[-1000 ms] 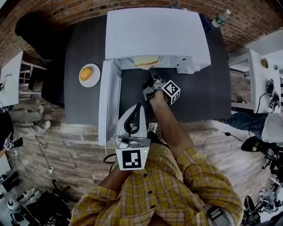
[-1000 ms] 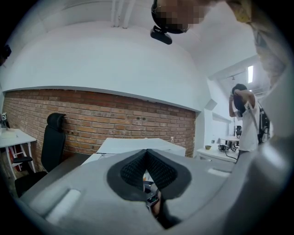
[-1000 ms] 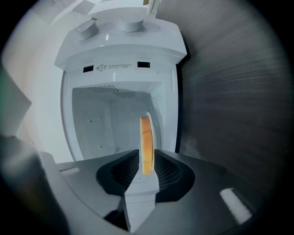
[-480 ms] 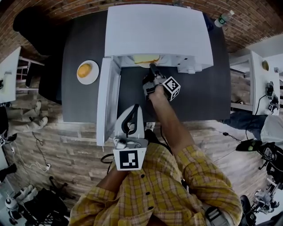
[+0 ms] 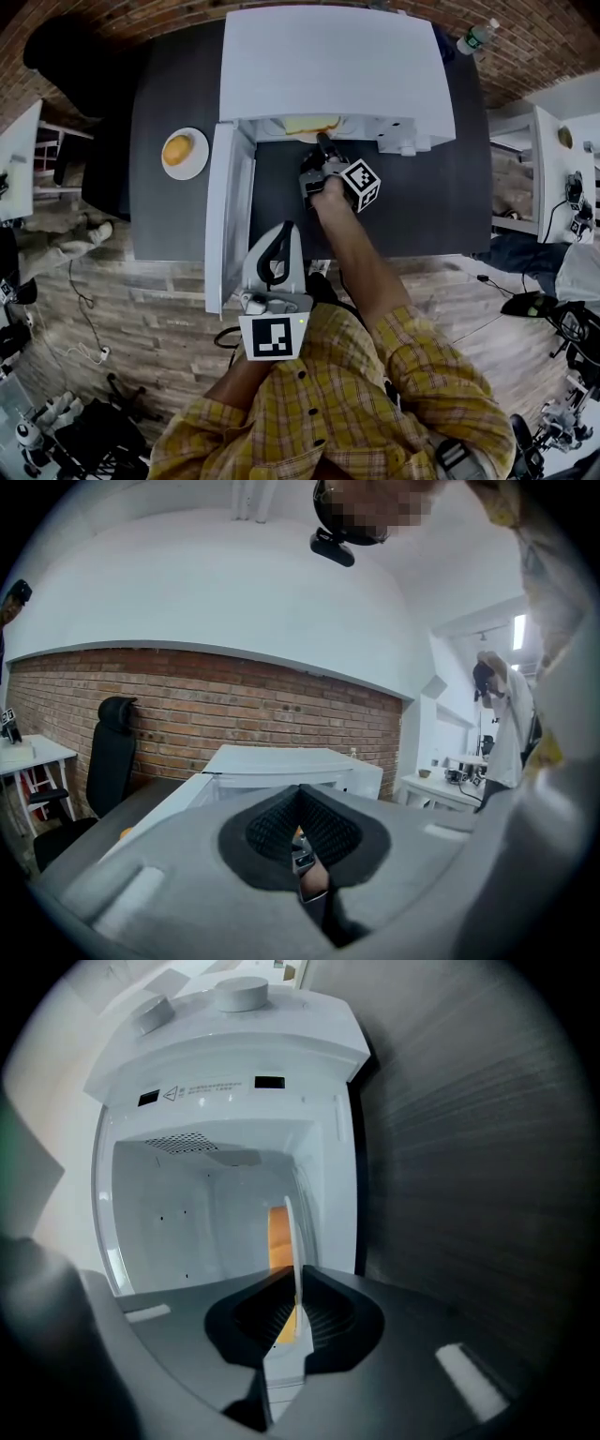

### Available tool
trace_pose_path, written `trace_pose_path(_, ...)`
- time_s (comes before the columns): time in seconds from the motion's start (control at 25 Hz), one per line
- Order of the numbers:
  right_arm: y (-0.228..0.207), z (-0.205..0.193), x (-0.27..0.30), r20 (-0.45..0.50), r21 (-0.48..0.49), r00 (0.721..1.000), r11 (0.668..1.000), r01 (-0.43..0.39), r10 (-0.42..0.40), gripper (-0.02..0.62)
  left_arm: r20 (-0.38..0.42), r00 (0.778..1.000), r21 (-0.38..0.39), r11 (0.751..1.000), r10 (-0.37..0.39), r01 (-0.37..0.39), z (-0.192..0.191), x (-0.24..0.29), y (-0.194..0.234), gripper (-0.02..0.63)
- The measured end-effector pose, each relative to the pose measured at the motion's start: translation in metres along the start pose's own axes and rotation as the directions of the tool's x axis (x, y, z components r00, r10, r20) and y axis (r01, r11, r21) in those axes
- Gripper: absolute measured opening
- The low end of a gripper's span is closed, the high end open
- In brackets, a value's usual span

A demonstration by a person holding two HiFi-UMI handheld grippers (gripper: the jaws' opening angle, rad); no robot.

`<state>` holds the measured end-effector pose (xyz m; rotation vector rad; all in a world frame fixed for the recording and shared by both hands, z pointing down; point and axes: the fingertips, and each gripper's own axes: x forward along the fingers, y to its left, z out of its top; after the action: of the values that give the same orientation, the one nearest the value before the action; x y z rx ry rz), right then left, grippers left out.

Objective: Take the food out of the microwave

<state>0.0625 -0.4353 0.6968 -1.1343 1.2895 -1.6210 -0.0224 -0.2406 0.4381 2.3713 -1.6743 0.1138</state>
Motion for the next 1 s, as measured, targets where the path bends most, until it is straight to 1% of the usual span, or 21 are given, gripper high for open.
trace_pose_path(0.16,0.001,0.001,-0.001,-0.005,-0.035,1.000,0.999,-0.001,0.001,0.012,-0.001,1.000,0.004,1.000,-0.008,0.008,-0.001,0.000,-0.002,0.002)
trace_pose_path(0.32,0.002,0.000,-0.006,-0.013,-0.044,1.000,0.999,-0.009,0.008,0.012,0.009,1.000,0.008,1.000,-0.014,0.014,0.002,0.000,-0.003,0.002)
trace_pose_path(0.48,-0.002,-0.002,-0.013,-0.022,-0.061,1.000,0.998,0.001,-0.003,0.017,0.017,1.000,0.020,1.000,-0.011,0.011,0.006,-0.002,0.002,0.002)
trace_pose_path(0.72,-0.002,0.000,-0.026,-0.016,-0.052,1.000,0.999,0.004,-0.005,0.018,0.036,0.999,0.034,0.999,-0.004,0.003,0.016,-0.004,0.007,0.002)
trace_pose_path(1.0,0.018,-0.010,-0.039,-0.050,-0.067,0.999,0.998,-0.021,0.017,0.018,0.067,0.998,0.049,0.999,0.005,-0.008,0.026,-0.011,0.010,0.002)
